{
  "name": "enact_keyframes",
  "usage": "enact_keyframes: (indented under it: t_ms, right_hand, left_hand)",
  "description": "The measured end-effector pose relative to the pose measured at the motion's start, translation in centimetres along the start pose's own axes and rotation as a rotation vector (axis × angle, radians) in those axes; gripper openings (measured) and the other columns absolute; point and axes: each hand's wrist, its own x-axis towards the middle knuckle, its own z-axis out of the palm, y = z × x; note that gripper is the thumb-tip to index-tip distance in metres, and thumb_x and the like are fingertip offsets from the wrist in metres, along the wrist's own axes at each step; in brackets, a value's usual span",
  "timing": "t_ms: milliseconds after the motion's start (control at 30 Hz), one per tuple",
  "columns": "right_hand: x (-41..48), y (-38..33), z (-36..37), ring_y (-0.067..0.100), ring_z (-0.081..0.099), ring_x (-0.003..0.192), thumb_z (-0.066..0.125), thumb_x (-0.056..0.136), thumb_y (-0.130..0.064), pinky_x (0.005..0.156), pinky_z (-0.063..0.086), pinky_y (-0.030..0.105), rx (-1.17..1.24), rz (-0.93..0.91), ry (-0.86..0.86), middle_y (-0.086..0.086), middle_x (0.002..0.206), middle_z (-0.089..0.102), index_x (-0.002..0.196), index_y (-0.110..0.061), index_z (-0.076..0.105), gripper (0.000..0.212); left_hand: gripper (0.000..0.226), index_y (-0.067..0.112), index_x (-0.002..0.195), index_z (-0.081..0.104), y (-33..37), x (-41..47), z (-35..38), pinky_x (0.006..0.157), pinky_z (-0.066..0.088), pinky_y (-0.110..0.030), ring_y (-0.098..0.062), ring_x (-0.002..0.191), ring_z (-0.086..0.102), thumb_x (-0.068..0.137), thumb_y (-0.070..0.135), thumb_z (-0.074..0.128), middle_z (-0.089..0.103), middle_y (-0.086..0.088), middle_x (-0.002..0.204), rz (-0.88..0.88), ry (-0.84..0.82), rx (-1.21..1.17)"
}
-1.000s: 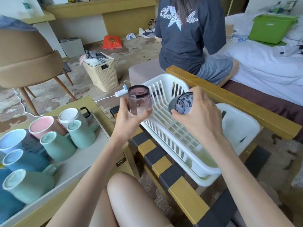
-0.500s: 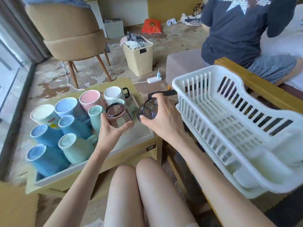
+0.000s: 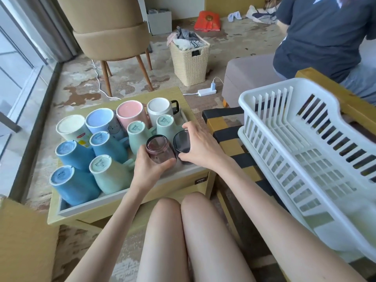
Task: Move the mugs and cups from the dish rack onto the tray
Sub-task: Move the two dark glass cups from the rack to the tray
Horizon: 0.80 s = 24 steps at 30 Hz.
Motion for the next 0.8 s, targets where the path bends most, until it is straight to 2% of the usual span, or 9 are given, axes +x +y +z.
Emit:
enact_keyframes:
  t_ms: [100, 200, 300, 367, 433, 500, 600, 700, 800]
  right_hand:
    - [-0.2, 0.5, 0.2, 0.025, 0.048, 0.127, 0.073, 0.080, -0.042, 0.096, 0.040, 0.035, -0.014, -0.017, -0.017, 0.005, 0.144, 0.044, 0.138, -0.015, 0.036, 0.074]
    - [-0.3, 0.5, 0.3, 0.026, 0.041, 0.135, 0.075, 0.079, -0.045, 0.108, 0.034, 0.038, -0.054, -0.037, -0.025, 0.007, 0.148, 0.039, 0.143, -0.013, 0.033, 0.083]
    - [-0.4, 0.1, 0.4, 0.026, 0.027, 0.144, 0.078, 0.074, -0.047, 0.116, 0.023, 0.042, -0.120, -0.082, 0.016, 0.007, 0.154, 0.030, 0.148, -0.013, 0.026, 0.097]
    - [-0.5, -0.2, 0.3, 0.027, 0.023, 0.146, 0.079, 0.073, -0.048, 0.117, 0.023, 0.046, -0.147, -0.101, 0.042, 0.008, 0.157, 0.025, 0.150, -0.016, 0.022, 0.100]
    - [-0.4, -0.3, 0.3, 0.029, 0.022, 0.146, 0.079, 0.072, -0.050, 0.116, 0.026, 0.051, -0.179, -0.084, -0.021, 0.008, 0.158, 0.022, 0.152, -0.019, 0.018, 0.106]
    - [-0.2, -0.4, 0.3, 0.032, 0.030, 0.141, 0.080, 0.070, -0.051, 0.111, 0.033, 0.052, -0.203, -0.038, -0.122, 0.009, 0.156, 0.025, 0.153, -0.020, 0.016, 0.109]
    - [0.3, -0.5, 0.1, 0.033, 0.040, 0.130, 0.081, 0.071, -0.045, 0.101, 0.040, 0.047, -0.252, -0.016, -0.133, 0.010, 0.144, 0.037, 0.146, -0.021, 0.025, 0.097]
    - [0.8, -0.7, -0.1, 0.032, 0.042, 0.124, 0.080, 0.072, -0.038, 0.095, 0.042, 0.044, -0.300, -0.018, -0.125, 0.013, 0.136, 0.042, 0.138, -0.018, 0.029, 0.086]
    - [1.2, -0.8, -0.1, 0.034, 0.044, 0.120, 0.077, 0.073, -0.034, 0.087, 0.044, 0.041, -0.320, 0.020, -0.157, 0.015, 0.133, 0.042, 0.138, -0.016, 0.026, 0.084]
  left_hand:
    - [0.067, 0.021, 0.114, 0.047, 0.7, -0.1, -0.5, 0.085, 0.041, -0.021, -0.012, 0.107, 0.057, 0.064, 0.034, 0.090, 0.060, 0.004, 0.116, 0.044, 0.038, 0.000]
    - [0.071, 0.035, 0.114, 0.036, 1.9, -0.2, -1.4, 0.074, 0.036, 0.001, 0.020, 0.093, 0.051, 0.065, 0.030, 0.088, 0.055, 0.026, 0.107, 0.137, 0.069, 0.001]
    - [0.072, 0.038, 0.114, 0.034, 2.8, -0.3, -2.2, 0.069, 0.035, 0.004, 0.035, 0.085, 0.042, 0.066, 0.034, 0.087, 0.050, 0.043, 0.096, 0.127, 0.091, 0.013]
    - [0.072, 0.034, 0.114, 0.034, 3.0, -0.3, -2.6, 0.067, 0.032, 0.007, 0.035, 0.083, 0.044, 0.066, 0.030, 0.088, 0.051, 0.041, 0.095, 0.131, 0.092, 0.017]
    - [0.075, 0.031, 0.117, 0.033, 3.2, -0.3, -2.8, 0.068, 0.032, 0.007, 0.027, 0.084, 0.050, 0.067, 0.024, 0.088, 0.054, 0.031, 0.100, 0.149, 0.065, 0.028]
    - [0.075, 0.027, 0.122, 0.033, 3.4, -0.5, -2.9, 0.070, 0.034, 0.002, 0.008, 0.090, 0.055, 0.068, 0.019, 0.085, 0.059, 0.014, 0.109, 0.177, 0.028, 0.061]
    - [0.068, 0.020, 0.123, 0.035, 3.2, -0.9, -2.3, 0.080, 0.037, -0.019, -0.020, 0.107, 0.057, 0.073, 0.019, 0.080, 0.059, 0.001, 0.119, 0.216, 0.015, 0.133]
    - [0.073, 0.018, 0.123, 0.034, 2.6, -1.1, -1.5, 0.088, 0.045, -0.036, -0.027, 0.110, 0.056, 0.068, 0.020, 0.083, 0.058, -0.005, 0.122, 0.146, -0.004, 0.126]
    - [0.079, 0.013, 0.124, 0.034, 2.0, -1.0, -0.7, 0.091, 0.046, -0.039, -0.032, 0.112, 0.054, 0.065, 0.018, 0.086, 0.056, -0.012, 0.123, 0.067, -0.001, 0.123]
